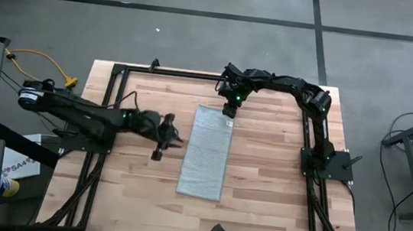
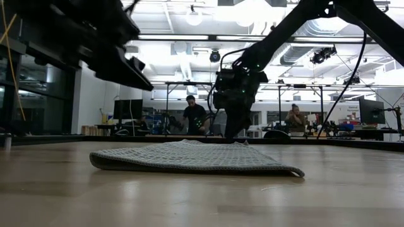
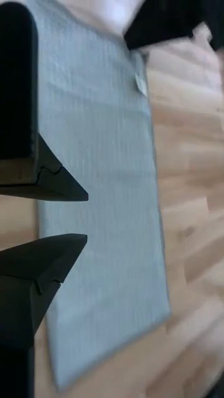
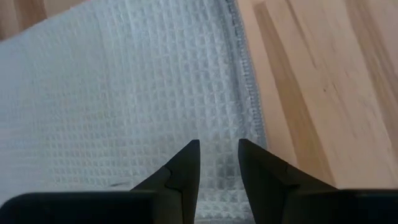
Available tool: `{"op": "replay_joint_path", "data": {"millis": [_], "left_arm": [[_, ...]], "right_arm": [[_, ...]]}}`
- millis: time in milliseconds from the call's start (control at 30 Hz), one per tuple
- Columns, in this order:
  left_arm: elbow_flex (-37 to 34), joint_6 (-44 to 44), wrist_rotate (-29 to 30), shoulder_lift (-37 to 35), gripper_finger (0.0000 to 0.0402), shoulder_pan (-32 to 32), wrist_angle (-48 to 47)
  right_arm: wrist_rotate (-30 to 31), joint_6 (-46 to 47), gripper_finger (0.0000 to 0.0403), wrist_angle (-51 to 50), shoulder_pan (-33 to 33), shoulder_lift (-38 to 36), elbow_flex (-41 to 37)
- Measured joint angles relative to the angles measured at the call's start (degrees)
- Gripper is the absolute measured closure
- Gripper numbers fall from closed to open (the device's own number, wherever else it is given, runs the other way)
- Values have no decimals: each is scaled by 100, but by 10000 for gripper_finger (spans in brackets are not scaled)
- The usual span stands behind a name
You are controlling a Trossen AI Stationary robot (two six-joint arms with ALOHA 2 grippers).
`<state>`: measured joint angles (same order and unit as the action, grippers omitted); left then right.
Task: Fold microfiber towels
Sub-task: Fold the gray towel
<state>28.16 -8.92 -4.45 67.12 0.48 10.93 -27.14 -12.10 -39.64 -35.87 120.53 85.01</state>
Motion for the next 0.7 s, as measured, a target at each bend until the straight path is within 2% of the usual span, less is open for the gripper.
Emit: {"op": "replay_joint_path", "data": {"millis": [333, 433, 700], "left_arm": [[165, -649, -1355, 295, 307, 1864, 23], [504, -839, -1729, 740, 307, 2191, -113], [1846, -1535, -2250, 2254, 307, 2744, -1009]], "right_arm": [[-1, -4, 299, -28, -68, -9, 0], [-1, 1, 299, -51, -100, -30, 0], [-32, 27, 299, -123, -141, -108, 0]]}}
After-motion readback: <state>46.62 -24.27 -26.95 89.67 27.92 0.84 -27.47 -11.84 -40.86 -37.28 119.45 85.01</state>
